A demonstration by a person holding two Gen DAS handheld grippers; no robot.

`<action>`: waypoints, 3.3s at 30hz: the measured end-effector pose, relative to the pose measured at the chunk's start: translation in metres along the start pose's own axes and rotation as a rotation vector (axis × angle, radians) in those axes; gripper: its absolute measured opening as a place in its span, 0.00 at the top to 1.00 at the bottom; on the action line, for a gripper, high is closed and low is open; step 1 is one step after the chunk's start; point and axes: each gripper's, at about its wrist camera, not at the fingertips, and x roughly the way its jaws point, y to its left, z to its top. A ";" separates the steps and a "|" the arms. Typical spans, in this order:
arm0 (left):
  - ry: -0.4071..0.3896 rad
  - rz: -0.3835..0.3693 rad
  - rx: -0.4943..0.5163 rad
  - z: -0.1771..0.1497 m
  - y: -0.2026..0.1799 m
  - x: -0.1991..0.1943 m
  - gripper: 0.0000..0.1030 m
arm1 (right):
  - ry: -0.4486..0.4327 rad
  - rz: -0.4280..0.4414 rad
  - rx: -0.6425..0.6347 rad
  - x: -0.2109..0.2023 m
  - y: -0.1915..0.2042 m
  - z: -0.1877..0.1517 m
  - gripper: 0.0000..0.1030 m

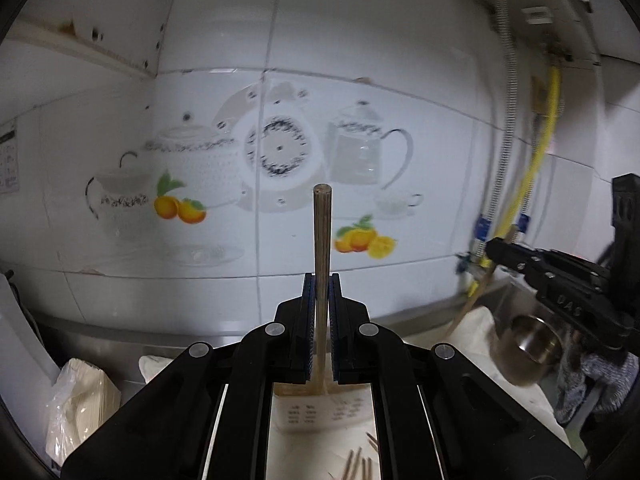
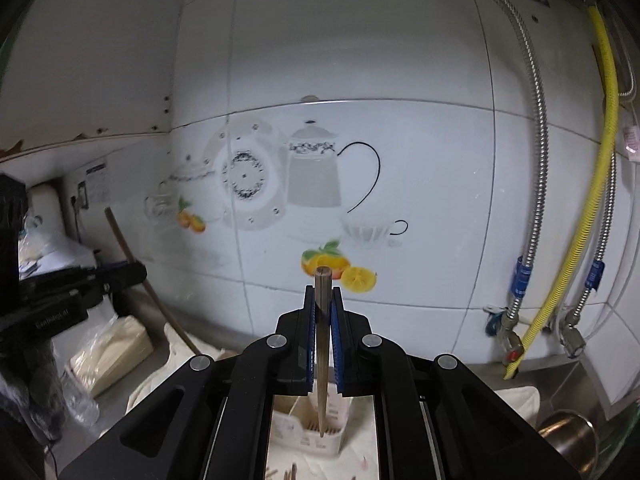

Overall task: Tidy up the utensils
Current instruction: 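Lift the chopsticks and lower them into the beige holder with both tools, then open both tools to release the chopsticks and pull back from the holder, then close the left tool on another chopstick while the right tool grasps one too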

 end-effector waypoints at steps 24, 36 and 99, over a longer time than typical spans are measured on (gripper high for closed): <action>0.173 0.034 -0.028 -0.060 0.024 0.064 0.92 | 0.125 -0.024 0.016 0.056 -0.013 -0.050 0.79; 0.101 0.040 -0.008 -0.070 0.011 -0.011 0.56 | 0.055 -0.033 -0.022 -0.021 -0.004 -0.065 0.27; 0.565 -0.024 0.097 -0.297 0.002 -0.018 0.90 | 0.539 -0.046 0.192 -0.053 0.001 -0.317 0.89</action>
